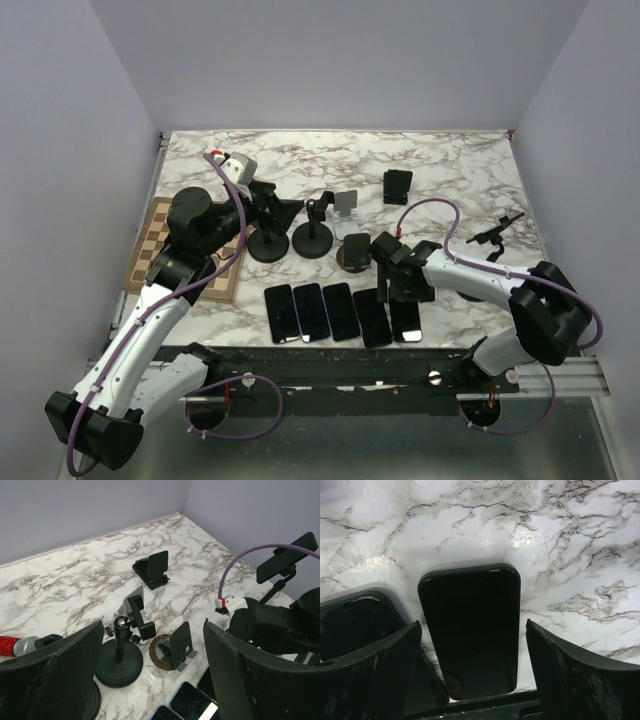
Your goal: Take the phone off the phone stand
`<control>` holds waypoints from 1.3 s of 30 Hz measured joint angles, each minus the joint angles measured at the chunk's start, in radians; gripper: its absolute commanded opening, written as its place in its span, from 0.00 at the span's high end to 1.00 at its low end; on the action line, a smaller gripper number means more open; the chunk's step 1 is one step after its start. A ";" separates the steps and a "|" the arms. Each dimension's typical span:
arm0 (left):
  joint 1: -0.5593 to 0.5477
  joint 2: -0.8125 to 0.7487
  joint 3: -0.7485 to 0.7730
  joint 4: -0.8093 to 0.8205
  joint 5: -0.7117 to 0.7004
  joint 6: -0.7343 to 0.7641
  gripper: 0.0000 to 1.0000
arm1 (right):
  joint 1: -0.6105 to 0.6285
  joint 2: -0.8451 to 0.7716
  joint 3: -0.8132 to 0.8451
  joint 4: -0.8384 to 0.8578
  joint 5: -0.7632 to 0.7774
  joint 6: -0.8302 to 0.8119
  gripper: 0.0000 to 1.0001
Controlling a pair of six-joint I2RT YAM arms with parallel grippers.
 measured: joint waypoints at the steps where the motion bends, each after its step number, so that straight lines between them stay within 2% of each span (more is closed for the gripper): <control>1: 0.000 0.000 0.000 0.000 0.000 0.000 0.11 | 0.000 -0.006 0.000 -0.001 0.000 0.003 0.08; 9: -0.006 0.000 0.000 0.000 0.000 0.000 0.11 | 0.000 -0.103 0.040 -0.047 0.016 0.009 0.08; 17: -0.006 0.000 0.000 0.000 0.000 0.000 0.11 | 0.000 -0.308 0.202 -0.064 0.053 -0.003 0.10; 25: -0.008 0.000 0.000 0.000 0.000 0.000 0.11 | 0.000 -0.433 0.412 -0.118 0.343 0.018 0.11; 31: -0.013 0.000 0.000 0.000 -0.002 0.000 0.11 | 0.000 -0.413 0.539 -0.296 0.613 0.139 0.13; 36: -0.014 0.000 0.000 0.000 -0.003 0.000 0.11 | -0.024 -0.404 0.558 -0.421 0.790 0.210 0.16; 39: -0.017 0.000 0.000 0.000 -0.003 0.000 0.11 | -0.097 -0.382 0.560 -0.436 0.837 0.200 0.17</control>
